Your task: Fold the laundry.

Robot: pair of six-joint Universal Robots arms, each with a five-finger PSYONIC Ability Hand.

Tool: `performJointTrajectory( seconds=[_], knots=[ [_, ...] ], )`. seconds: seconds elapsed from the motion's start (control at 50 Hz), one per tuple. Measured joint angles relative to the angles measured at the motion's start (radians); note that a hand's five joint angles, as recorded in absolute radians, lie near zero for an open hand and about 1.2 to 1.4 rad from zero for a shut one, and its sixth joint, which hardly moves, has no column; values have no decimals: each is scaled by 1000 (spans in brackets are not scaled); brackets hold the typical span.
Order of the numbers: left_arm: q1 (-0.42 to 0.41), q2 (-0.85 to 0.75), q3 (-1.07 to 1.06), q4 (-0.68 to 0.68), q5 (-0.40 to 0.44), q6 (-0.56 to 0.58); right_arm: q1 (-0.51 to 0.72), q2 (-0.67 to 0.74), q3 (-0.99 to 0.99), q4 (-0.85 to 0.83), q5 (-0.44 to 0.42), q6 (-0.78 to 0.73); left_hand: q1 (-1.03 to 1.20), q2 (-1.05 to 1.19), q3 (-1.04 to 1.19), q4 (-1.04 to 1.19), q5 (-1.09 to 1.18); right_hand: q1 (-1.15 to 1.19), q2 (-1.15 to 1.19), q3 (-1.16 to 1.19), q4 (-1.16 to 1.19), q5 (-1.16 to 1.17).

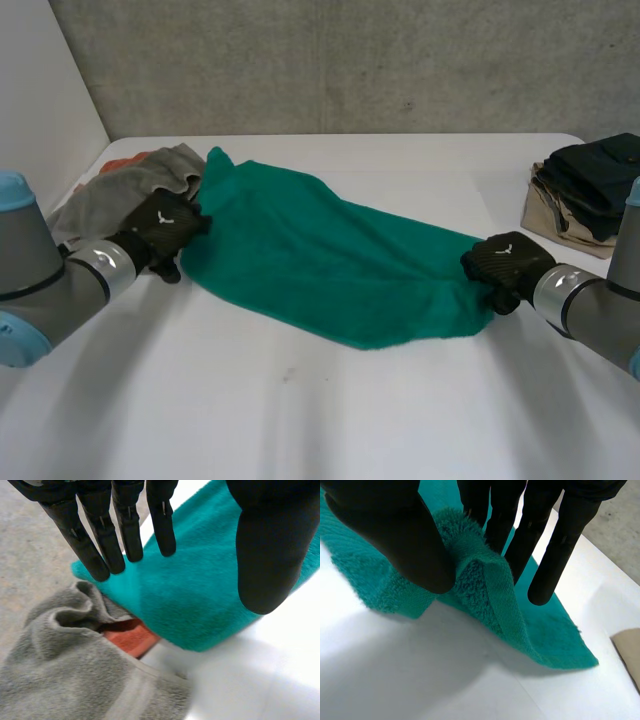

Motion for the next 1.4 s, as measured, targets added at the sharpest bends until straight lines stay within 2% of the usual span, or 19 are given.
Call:
performJointTrajectory(
  seconds=[0.1,0.22,0.38,0.58,0.7,0.76,0.78,0.84,0.86,0.88,1.02,1.08,1.2,1.22,1.24,1.26,1.28,1.32,1.4],
  knots=[
    [19,16,62,-21,-24,-71,4,4,-1,-4,-13,4,106,97,96,104,97,0,0,0,0,0],
    [63,-5,242,-57,-78,-184,1,14,-2,-5,-18,1,-352,-315,-317,-322,-309,0,0,0,0,0],
    [117,-206,644,-193,-86,-281,-2,40,-7,-7,-15,-22,-354,-340,-335,-342,-317,0,0,0,0,0],
    [159,-596,1155,-480,40,-243,-5,59,-7,-23,-2,-50,-354,-340,-335,-342,-317,-1,0,0,0,0],
    [153,-720,1298,-542,57,-168,-3,62,-4,-33,6,-55,-354,-339,-335,-342,-317,0,0,0,0,0],
    [142,-746,1324,-544,46,-122,-1,62,-2,-42,11,-58,-212,-229,-230,-227,-218,0,0,0,0,0],
    [135,-754,1330,-534,30,-97,0,63,0,-44,13,-60,186,166,162,151,150,0,0,0,0,0],
    [127,-760,1333,-503,-19,-62,2,62,1,-46,14,-61,504,530,508,521,502,0,0,0,0,0],
    [127,-760,1333,-503,-19,-62,2,62,1,-46,14,-61,504,530,508,521,502,0,0,0,0,0],
    [123,-764,1335,-456,-104,-27,5,62,3,-47,15,-62,565,631,611,629,593,0,0,0,0,0],
    [151,-777,1356,-267,-484,176,12,60,6,-47,15,-62,570,648,627,644,600,0,0,0,0,0],
    [165,-755,1333,-229,-534,224,14,59,7,-47,15,-62,575,649,627,644,600,0,0,0,0,0],
    [171,-626,1164,-184,-425,152,17,56,8,-46,15,-62,486,539,525,552,533,0,0,0,0,0],
    [168,-583,1106,-168,-374,104,18,53,9,-46,14,-61,223,280,278,301,295,0,0,0,0,0],
    [166,-572,1091,-162,-360,91,18,53,9,-46,14,-61,223,280,278,301,295,0,0,0,0,0],
    [161,-538,1044,-146,-317,49,17,50,9,-46,13,-60,-116,-12,8,3,-2,0,0,0,0,0],
    [154,-507,1003,-130,-279,11,17,48,10,-46,13,-60,-269,-150,-151,-159,-158,0,0,0,0,0],
    [144,-469,953,-110,-229,-36,17,44,10,-46,12,-59,-360,-309,-306,-312,-298,0,0,0,0,0],
    [120,-415,892,-92,-139,-100,15,38,11,-46,10,-58,-360,-339,-336,-342,-317,0,0,0,0,0]
  ],
)
